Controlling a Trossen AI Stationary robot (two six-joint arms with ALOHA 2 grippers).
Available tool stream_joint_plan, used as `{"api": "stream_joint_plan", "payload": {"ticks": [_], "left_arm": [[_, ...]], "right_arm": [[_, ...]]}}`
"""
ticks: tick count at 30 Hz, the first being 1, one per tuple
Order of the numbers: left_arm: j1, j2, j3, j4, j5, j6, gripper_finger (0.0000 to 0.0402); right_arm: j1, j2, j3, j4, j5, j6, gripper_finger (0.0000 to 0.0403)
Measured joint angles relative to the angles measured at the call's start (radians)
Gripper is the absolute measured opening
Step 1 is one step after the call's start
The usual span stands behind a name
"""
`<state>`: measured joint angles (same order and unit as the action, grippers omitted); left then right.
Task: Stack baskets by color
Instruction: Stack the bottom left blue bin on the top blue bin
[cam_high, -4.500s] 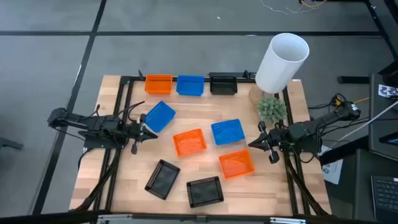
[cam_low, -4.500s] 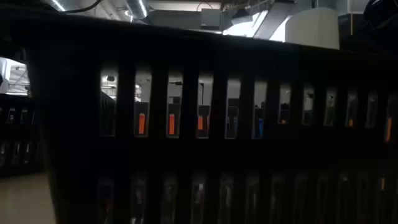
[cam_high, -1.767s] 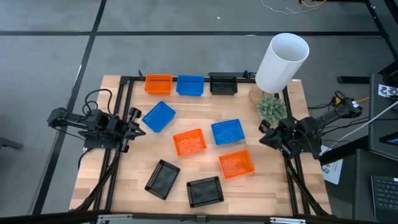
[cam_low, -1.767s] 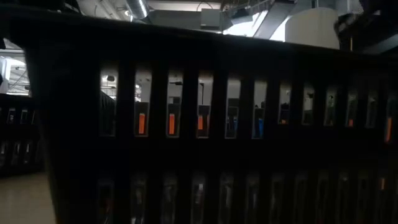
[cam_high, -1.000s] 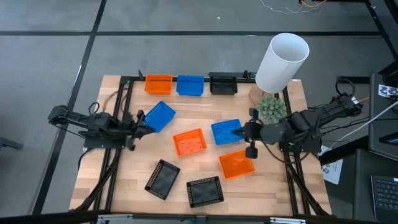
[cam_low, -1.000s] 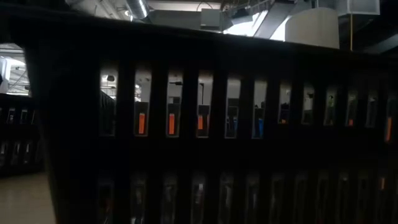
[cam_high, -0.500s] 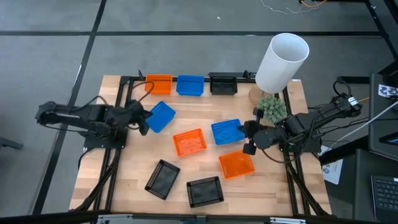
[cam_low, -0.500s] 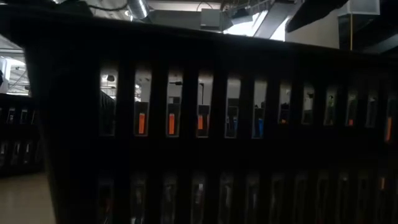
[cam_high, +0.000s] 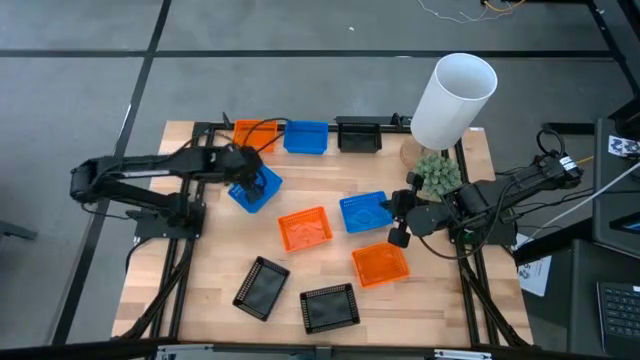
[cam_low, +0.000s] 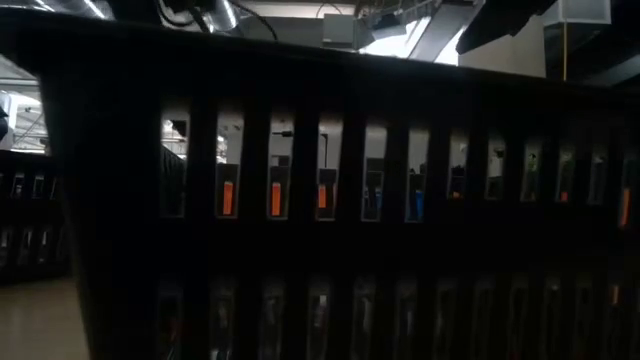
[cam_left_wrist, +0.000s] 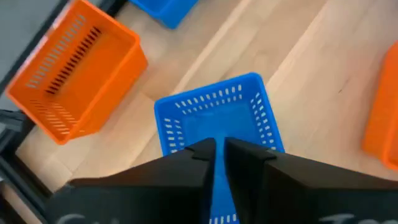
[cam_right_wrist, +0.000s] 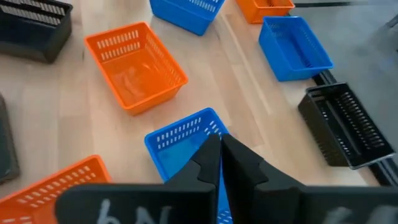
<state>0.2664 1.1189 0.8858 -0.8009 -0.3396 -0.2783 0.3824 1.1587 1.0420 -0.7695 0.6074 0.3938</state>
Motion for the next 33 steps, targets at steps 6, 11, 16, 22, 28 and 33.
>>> {"api": "stream_joint_plan", "payload": {"ticks": [6, 11, 16, 22, 28, 33], "left_arm": [[0.085, 0.095, 0.001, 0.024, -0.007, -0.007, 0.0094], [0.179, 0.134, 0.001, 0.026, 0.132, -0.054, 0.0108], [0.294, 0.164, 0.001, 0.014, 0.188, -0.020, 0.0109], [0.376, 0.208, 0.001, 0.001, 0.256, 0.033, 0.0109], [0.406, 0.254, 0.001, -0.013, 0.260, 0.053, 0.0109], [0.406, 0.291, 0.001, -0.019, 0.324, 0.078, 0.0109]], "right_arm": [[0.000, 0.019, 0.000, -0.025, -0.018, 0.023, 0.0016], [0.000, 0.055, 0.000, -0.036, -0.026, 0.020, 0.0016], [0.000, 0.105, 0.000, -0.038, -0.029, 0.020, 0.0016], [0.000, 0.155, 0.000, -0.057, -0.034, 0.025, 0.0016], [0.000, 0.180, 0.000, -0.071, -0.034, 0.071, 0.0016], [0.000, 0.182, 0.000, -0.073, -0.034, 0.075, 0.0016]]}}
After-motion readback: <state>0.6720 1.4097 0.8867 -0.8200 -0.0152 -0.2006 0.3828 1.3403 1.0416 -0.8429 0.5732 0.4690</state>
